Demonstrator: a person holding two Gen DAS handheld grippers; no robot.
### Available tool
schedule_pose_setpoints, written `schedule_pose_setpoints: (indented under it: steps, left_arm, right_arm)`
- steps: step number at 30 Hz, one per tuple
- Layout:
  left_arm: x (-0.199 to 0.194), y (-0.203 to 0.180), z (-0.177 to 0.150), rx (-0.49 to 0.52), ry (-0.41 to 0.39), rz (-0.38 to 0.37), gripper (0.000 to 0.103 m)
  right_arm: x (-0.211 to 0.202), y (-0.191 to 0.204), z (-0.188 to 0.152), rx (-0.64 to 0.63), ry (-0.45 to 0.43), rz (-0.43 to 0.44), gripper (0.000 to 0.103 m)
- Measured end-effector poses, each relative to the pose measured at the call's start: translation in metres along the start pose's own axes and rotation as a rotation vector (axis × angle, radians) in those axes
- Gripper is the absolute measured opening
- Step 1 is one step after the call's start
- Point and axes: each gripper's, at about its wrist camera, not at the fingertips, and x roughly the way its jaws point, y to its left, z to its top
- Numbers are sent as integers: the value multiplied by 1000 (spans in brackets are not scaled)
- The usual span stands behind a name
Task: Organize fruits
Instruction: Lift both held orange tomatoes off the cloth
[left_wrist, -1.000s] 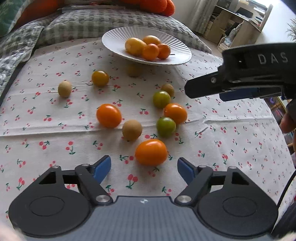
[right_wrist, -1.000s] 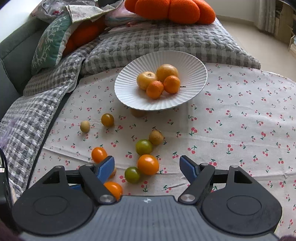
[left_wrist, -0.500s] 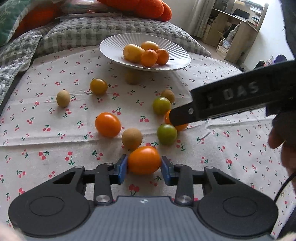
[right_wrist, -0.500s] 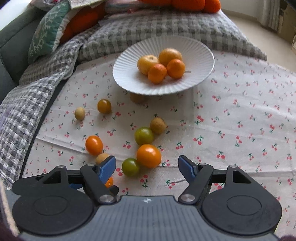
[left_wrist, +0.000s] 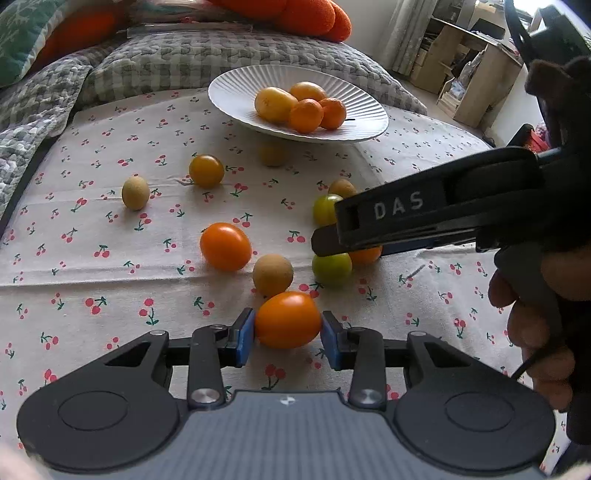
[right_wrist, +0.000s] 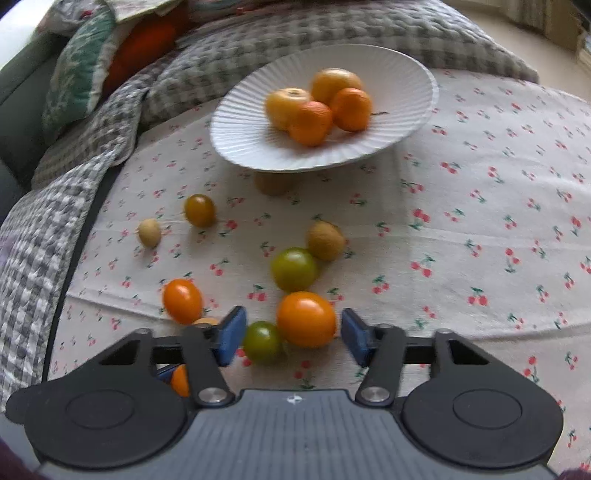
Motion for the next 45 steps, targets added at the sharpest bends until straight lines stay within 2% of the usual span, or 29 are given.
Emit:
schedule_pose_setpoints:
  steps: [6, 8, 9, 15, 17, 19, 20, 23, 26, 29, 30, 31, 45]
  left_arm:
    - [-2, 1, 0, -1, -6, 5, 27]
    - [-2, 1, 0, -4, -5, 6, 27]
    - [-2, 1, 1, -4, -6, 6, 27]
    - [-1, 0, 1, 0, -4, 7, 27]
    - [-2, 2, 1, -6, -4, 9, 27]
    - [-2, 4, 1, -14, -5, 9, 27]
    - [-2, 5, 2, -17, -4, 8, 27]
    - [-1, 5, 2, -19, 1, 6, 27]
    - [-1, 6, 2, -21, 2, 6, 27]
    - [-1, 6, 2, -19, -1, 11, 27]
    - [-1, 6, 2, -19, -1, 12, 27]
    - [-1, 6, 2, -18, -1, 12, 27]
    - [-15, 15, 8, -59, -41, -4, 27]
  right_arm:
    - [-1, 4, -2, -20, -10, 5, 46]
    - [-4, 3, 0, -18, -29, 8, 35]
    - [-5, 3, 1, -18, -32, 11, 27]
    - [-1, 7, 0, -37, -24, 23, 29]
    - [0, 4, 1, -21, -29, 16, 35]
    - [2, 1, 1, -8, -34, 12, 51]
    - [3, -2, 1, 6, -30, 19, 53]
    - [6, -7, 1, 37, -13, 50, 52]
    - [6, -2, 0, 13, -14, 55, 48]
    - [7, 6, -3, -33, -14, 56, 38]
    - [7, 8, -3, -50, -15, 52, 30]
    - [6, 11, -3, -60, -16, 50, 29]
    - [-17, 1, 13, -9, -74, 66, 29]
